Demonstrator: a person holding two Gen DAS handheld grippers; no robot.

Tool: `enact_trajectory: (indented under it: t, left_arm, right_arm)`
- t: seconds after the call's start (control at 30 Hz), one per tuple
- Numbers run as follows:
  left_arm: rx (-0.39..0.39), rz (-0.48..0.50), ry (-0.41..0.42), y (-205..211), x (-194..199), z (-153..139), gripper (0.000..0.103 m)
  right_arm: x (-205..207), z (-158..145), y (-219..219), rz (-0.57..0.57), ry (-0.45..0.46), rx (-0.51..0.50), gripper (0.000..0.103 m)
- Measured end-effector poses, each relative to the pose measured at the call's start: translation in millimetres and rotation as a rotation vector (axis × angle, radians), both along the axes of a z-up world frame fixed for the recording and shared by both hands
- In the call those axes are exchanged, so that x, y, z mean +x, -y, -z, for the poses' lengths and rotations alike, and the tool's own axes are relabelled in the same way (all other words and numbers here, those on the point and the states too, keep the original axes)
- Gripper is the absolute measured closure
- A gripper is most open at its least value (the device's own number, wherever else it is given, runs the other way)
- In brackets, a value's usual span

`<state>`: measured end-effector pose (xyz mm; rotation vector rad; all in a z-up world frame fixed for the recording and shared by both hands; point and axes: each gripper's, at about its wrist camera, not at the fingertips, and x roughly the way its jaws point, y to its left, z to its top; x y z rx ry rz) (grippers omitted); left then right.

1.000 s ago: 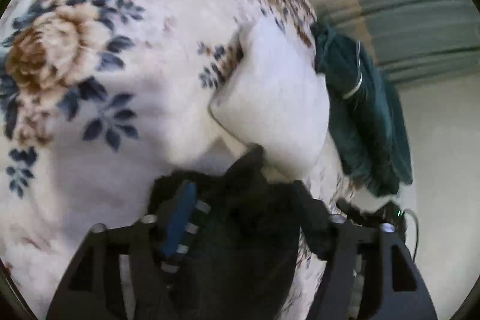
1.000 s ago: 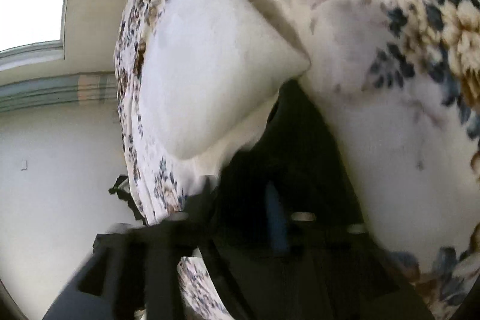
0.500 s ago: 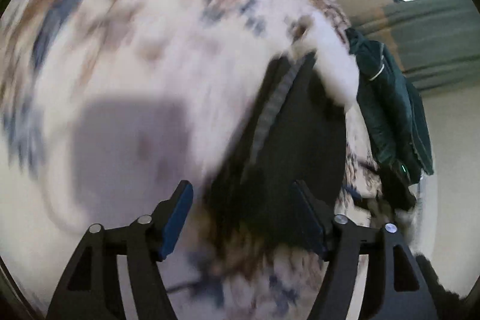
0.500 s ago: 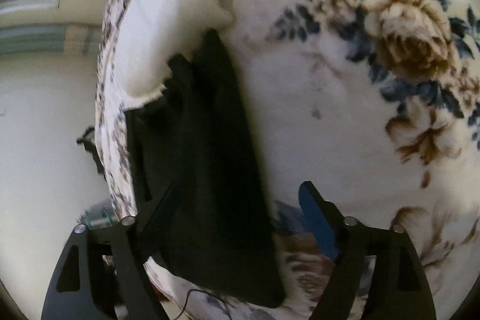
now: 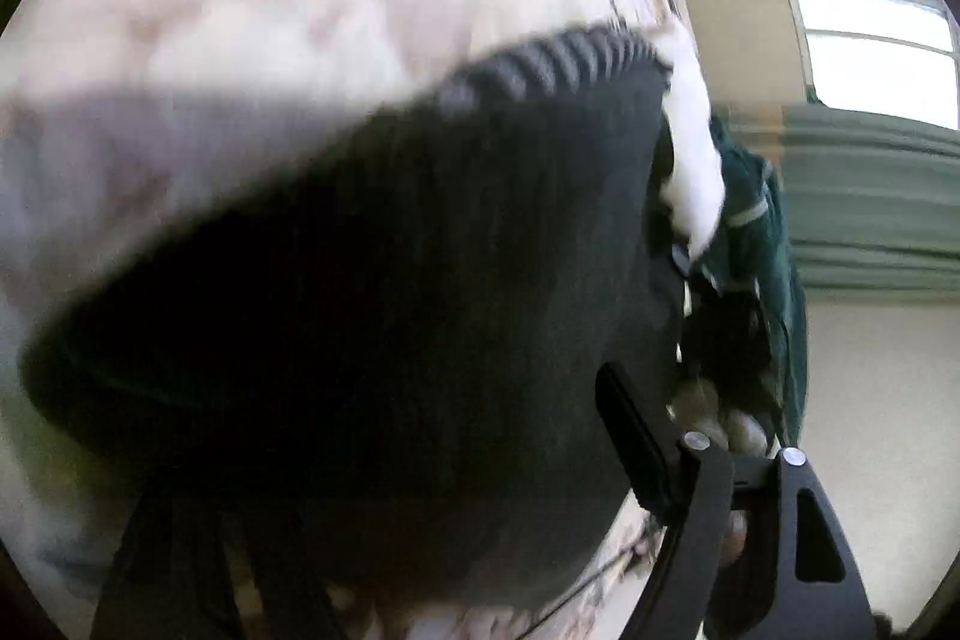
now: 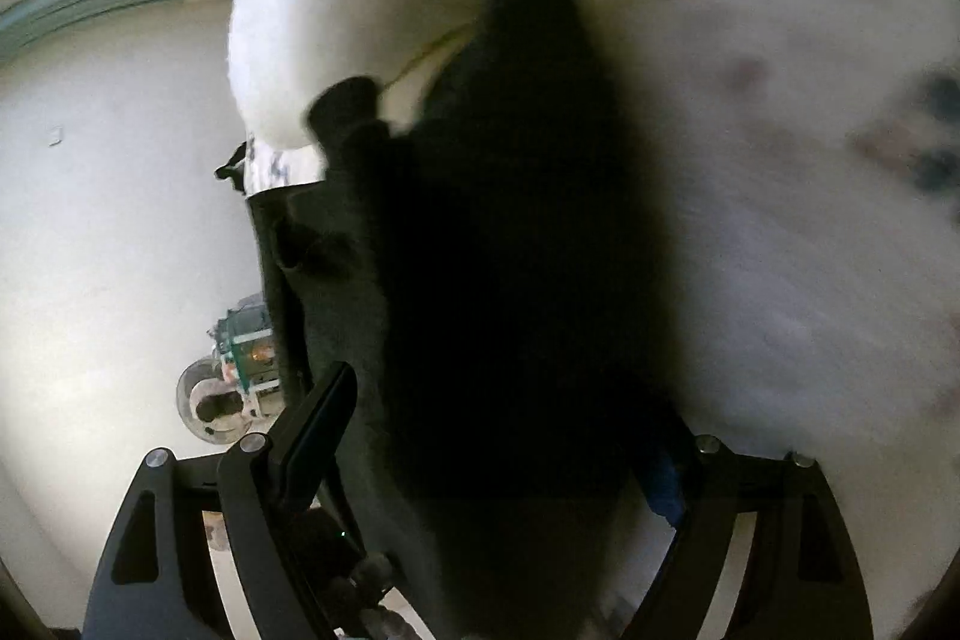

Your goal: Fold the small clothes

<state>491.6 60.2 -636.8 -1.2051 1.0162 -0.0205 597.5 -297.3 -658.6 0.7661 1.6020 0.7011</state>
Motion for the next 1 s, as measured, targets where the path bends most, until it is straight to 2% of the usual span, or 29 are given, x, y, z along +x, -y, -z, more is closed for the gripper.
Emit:
enact_trajectory:
  t: [0.03,0.07,0.1,0.17,0.23,0.27,0.3,0.37,0.43,0.5,0.57,0.6,0.63,0.67,0.7,0.77,0.8,0.83,0.9,1.0]
  left_arm:
    - [0.016,0.001,0.004,-2.5,1.8,-3.9,0.074]
    - [0.026,0.01,0.01,-6.1,3.9,-9.2,0.077]
    - [0.026,0.018,0.016,-8.4,4.9,-12.9,0.078]
    - [0.016,0.056,0.031,-16.7,8.3,-27.4,0.08]
    - [0.005,0.086,0.062,-26.5,12.7,-45.7,0.081]
    - [-0.027,0.097,0.085,-35.5,15.1,-56.5,0.082]
    - [-0.024,0.114,0.095,-44.7,7.1,-61.2,0.083]
    - [-0.039,0.167,0.115,-55.7,15.4,-77.1,0.083]
    - [-0.071,0.251,0.107,-57.4,24.9,-80.8,0.083]
    - [-0.034,0.385,0.073,-45.9,31.0,-74.2,0.083]
    - [0.002,0.497,0.022,-34.6,33.2,-59.2,0.082]
    - [0.017,0.543,-0.021,-29.4,32.2,-44.5,0.077]
    - [0.027,0.557,-0.054,-29.4,32.0,-35.3,0.071]
    - [0.043,0.548,-0.107,-32.4,28.9,-23.0,0.058]
    - [0.032,0.529,-0.124,-36.3,28.6,-17.6,0.057]
    - [0.011,0.475,-0.112,-46.5,17.7,-16.5,0.05]
    - [0.011,0.448,-0.102,-50.6,12.6,-20.8,0.048]
    - [0.027,0.43,-0.091,-53.9,3.8,-26.8,0.046]
    - [0.114,0.413,-0.09,-56.3,-11.5,-37.3,0.045]
    - [0.345,0.425,-0.153,-58.8,-35.6,-51.1,0.045]
  right_arm:
    - [-1.2,-0.6,-5.4,-0.003,0.017,0.009,0.024]
    - [-3.4,-0.1,-7.7,-0.002,0.021,-0.004,0.058]
    - [-6.4,1.7,-7.5,0.012,0.014,-0.024,0.07]
    - [-20.3,-1.5,0.7,0.102,0.015,0.003,0.08]
    - [-39.5,-13.2,7.0,0.169,0.035,0.009,0.084]
    - [-58.9,-21.7,12.8,0.219,0.042,0.02,0.085]
    - [-76.1,-27.4,17.9,0.263,0.041,0.029,0.085]
    - [-133.9,-41.5,30.3,0.392,0.027,0.046,0.085]
    - [-194.4,-52.2,35.8,0.494,0.013,0.036,0.085]
    - [-262.9,-56.6,31.6,0.6,-0.033,0.021,0.085]
    - [-317.4,-51.4,17.7,0.645,-0.086,-0.011,0.085]
    - [-334.9,-44.0,15.2,0.661,-0.109,-0.017,0.085]
    - [-348.4,-35.3,11.3,0.67,-0.132,-0.034,0.084]
    - [-360.0,-22.2,6.3,0.681,-0.169,-0.048,0.083]
    - [-364.8,-11.7,5.1,0.687,-0.206,-0.04,0.081]
    - [-366.0,2.7,7.0,0.659,-0.281,-0.074,0.062]
    - [-364.8,2.9,8.0,0.634,-0.29,-0.082,0.059]
    - [-364.0,-0.6,10.4,0.596,-0.299,-0.109,0.051]
    - [-360.8,-18.0,14.5,0.514,-0.293,-0.174,0.048]
    - [-362.1,-42.0,23.9,0.402,-0.343,-0.254,0.048]
